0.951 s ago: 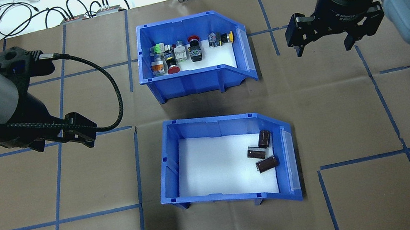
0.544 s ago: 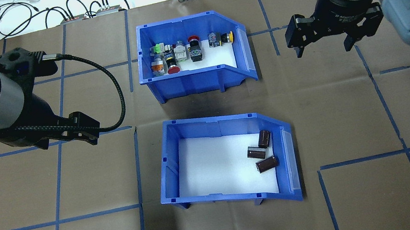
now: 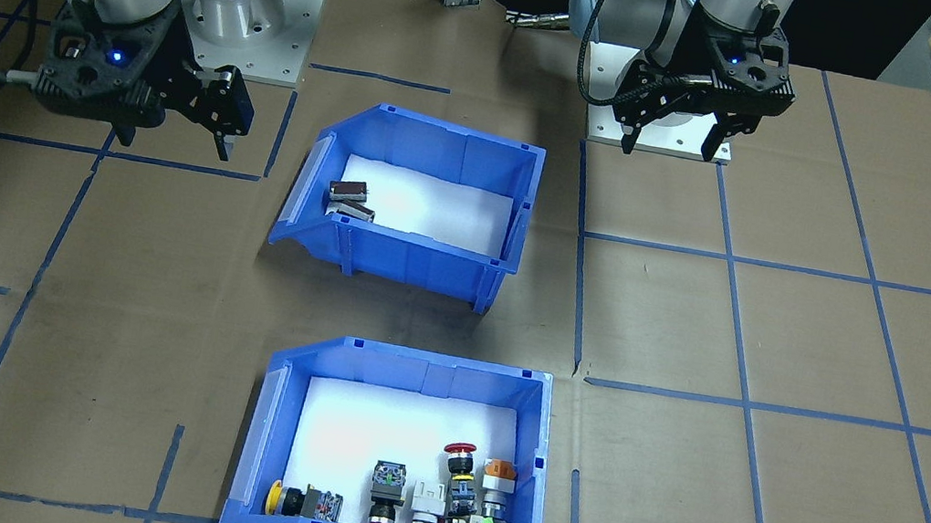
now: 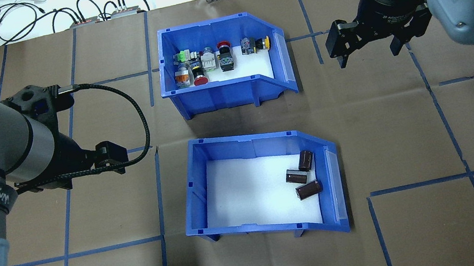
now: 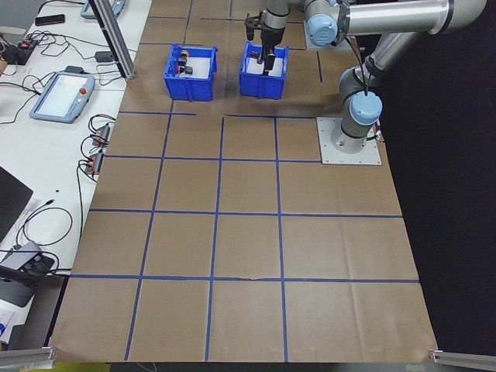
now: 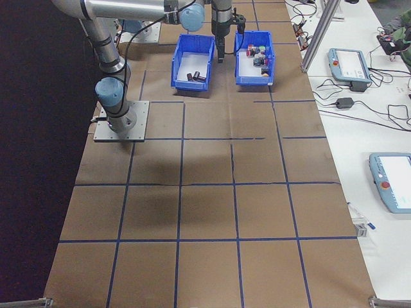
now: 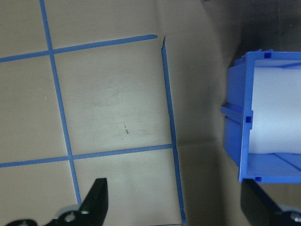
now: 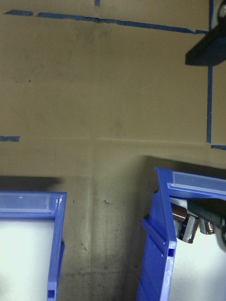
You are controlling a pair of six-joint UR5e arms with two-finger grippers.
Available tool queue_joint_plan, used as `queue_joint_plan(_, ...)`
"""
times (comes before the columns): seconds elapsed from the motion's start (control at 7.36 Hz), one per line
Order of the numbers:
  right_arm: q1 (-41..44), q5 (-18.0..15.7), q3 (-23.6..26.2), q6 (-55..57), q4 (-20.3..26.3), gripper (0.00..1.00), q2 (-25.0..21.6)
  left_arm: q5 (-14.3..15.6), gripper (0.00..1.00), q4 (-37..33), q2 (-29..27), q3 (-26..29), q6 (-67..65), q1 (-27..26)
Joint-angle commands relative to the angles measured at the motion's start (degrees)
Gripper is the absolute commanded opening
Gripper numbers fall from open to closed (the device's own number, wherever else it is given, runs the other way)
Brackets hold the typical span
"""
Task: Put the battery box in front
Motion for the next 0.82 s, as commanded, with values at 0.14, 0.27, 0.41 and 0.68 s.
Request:
queue_joint_plan(0.14, 2.84, 0.60, -9.33, -22.90, -1.05, 1.00, 10.81, -0.92, 0.99, 0.04, 1.09, -5.03, -32.74, -1.75)
queue_joint_plan(0.27, 4.17, 0.60, -12.75, -32.13, -2.09, 1.00, 13.97, -1.18, 0.99, -0.23, 2.31, -6.70, -45.31, -4.29)
queue_joint_plan(0.41, 6.27, 0.51, -16.01, -35.70, -2.19, 1.00, 17.05, -1.36, 0.99, -0.14, 2.67, -8.37, -59.10, -8.23)
queue_joint_plan(0.68, 12.50, -0.11, -24.34, -43.77, -2.11, 1.00, 25.12, -2.06, 0.99, 0.56, 1.80, -9.09, -77.26, -18.76)
